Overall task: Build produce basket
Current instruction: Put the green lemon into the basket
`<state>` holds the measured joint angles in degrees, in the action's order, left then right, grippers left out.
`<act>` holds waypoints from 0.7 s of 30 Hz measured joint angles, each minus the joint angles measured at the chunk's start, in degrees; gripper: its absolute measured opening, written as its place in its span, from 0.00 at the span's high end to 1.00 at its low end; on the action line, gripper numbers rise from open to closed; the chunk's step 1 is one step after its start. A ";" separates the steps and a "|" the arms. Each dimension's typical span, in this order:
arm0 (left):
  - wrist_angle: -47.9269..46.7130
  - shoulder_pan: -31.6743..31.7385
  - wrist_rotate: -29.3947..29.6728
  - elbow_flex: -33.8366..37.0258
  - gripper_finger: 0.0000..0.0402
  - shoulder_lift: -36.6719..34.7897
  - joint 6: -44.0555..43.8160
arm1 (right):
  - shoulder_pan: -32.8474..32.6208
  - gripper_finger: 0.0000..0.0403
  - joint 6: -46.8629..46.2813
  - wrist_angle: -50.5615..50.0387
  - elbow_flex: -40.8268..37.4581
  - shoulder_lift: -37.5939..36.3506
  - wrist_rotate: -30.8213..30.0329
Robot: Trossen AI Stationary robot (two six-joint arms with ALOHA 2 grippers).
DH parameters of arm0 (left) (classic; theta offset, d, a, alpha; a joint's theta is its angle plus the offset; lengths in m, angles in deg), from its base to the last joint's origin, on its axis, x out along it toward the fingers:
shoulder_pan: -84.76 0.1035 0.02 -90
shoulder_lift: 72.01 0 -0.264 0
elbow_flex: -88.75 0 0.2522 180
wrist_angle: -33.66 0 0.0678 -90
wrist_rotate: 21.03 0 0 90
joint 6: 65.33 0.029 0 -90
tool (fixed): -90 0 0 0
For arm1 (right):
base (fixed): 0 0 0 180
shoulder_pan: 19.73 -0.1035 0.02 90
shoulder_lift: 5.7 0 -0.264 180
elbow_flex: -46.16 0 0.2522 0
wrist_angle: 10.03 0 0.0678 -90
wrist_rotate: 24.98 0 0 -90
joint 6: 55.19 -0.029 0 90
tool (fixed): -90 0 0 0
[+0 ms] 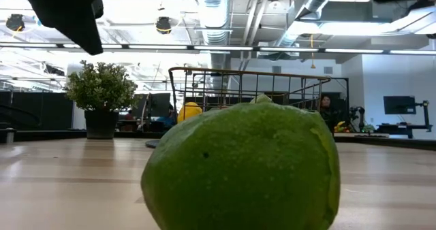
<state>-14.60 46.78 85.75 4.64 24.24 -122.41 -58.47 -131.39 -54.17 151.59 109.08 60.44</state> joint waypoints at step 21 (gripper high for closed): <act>-0.98 2.71 0.98 0.00 0.04 0.00 3.41 | 0.66 1.00 -1.50 11.74 -0.67 11.70 4.95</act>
<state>-15.59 49.50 86.73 4.64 24.24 -119.00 -57.80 -132.89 -42.43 150.92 120.79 65.39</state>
